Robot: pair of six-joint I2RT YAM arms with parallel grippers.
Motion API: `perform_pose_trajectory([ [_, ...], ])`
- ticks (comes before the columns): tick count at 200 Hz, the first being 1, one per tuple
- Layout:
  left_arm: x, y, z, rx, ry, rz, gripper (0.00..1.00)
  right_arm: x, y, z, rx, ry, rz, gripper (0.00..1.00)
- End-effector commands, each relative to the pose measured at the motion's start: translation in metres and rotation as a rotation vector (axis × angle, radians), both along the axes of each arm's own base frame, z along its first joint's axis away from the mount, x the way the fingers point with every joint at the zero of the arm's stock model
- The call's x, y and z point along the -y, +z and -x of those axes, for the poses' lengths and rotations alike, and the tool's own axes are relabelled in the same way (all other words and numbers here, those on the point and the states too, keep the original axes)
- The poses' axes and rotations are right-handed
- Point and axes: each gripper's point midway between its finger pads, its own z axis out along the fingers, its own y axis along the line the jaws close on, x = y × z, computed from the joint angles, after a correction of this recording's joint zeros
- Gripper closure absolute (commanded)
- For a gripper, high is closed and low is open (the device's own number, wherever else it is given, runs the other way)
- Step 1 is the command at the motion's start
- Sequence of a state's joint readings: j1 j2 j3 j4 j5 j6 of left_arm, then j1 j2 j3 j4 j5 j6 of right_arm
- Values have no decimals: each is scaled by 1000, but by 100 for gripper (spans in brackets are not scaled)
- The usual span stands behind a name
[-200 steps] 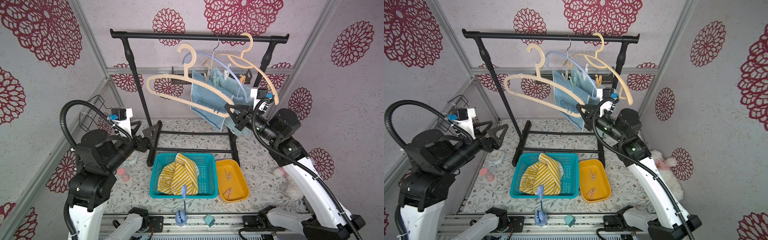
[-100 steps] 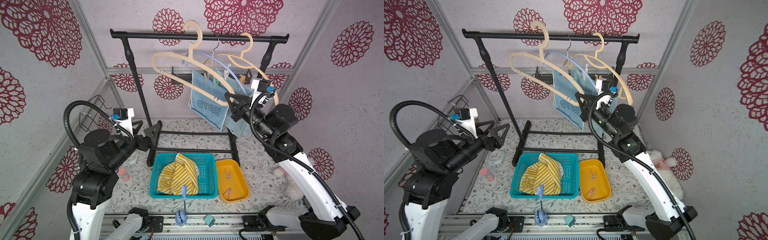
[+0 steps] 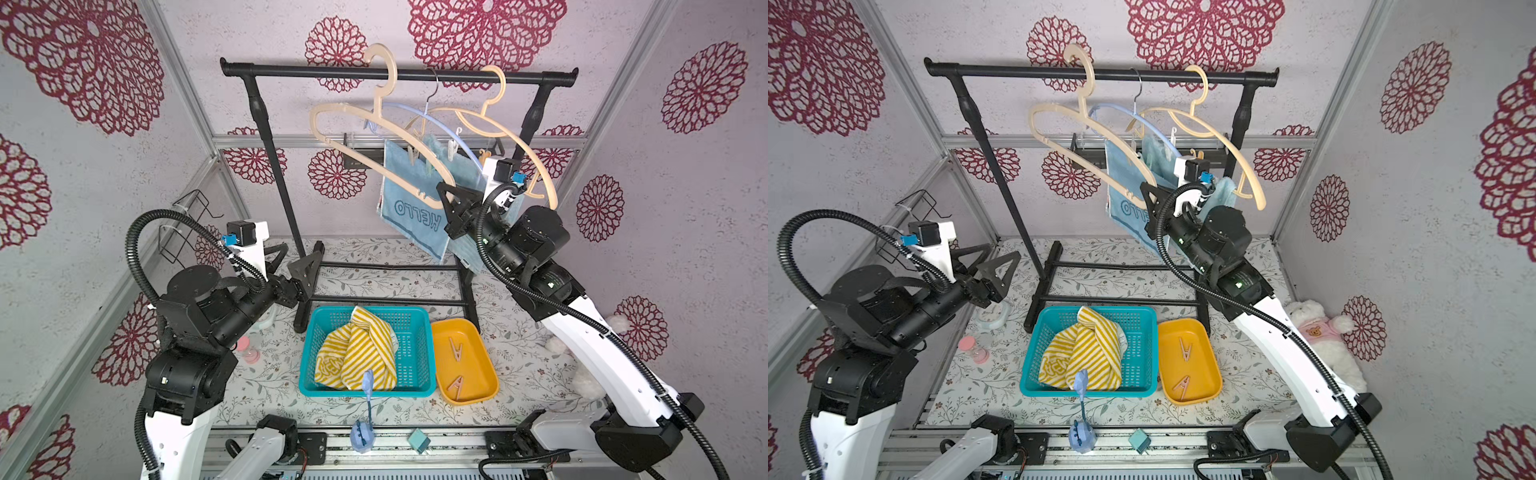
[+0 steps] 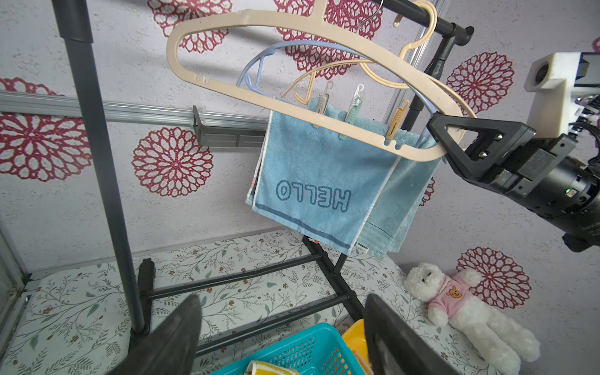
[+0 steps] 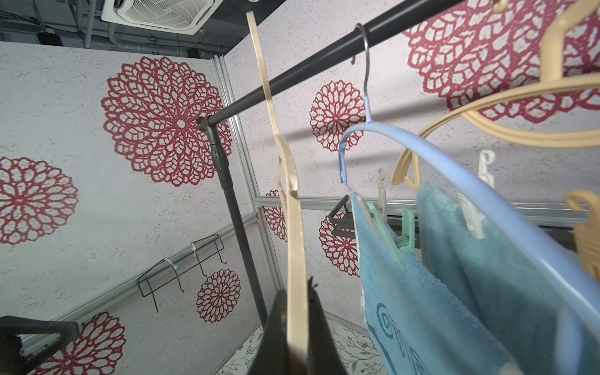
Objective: Remove the clothespins securing towels to the hanger
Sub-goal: Place the hanger on the clothesline.
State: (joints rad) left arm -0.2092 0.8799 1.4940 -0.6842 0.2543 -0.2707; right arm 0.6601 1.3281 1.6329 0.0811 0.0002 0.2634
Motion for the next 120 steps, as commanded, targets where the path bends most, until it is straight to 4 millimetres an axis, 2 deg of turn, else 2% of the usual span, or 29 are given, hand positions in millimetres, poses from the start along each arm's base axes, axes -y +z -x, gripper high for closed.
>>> perform_pose_trajectory([
  [1, 1, 4, 0, 24, -6, 6, 20, 15, 39, 9, 92, -61, -74, 100],
  [68, 1, -1, -1, 21, -8, 1, 20, 11, 33, -2, 60, -108, -76, 100],
  [120, 2, -4, -2, 15, -10, -4, 20, 0, 18, -4, 28, -85, -37, 100],
])
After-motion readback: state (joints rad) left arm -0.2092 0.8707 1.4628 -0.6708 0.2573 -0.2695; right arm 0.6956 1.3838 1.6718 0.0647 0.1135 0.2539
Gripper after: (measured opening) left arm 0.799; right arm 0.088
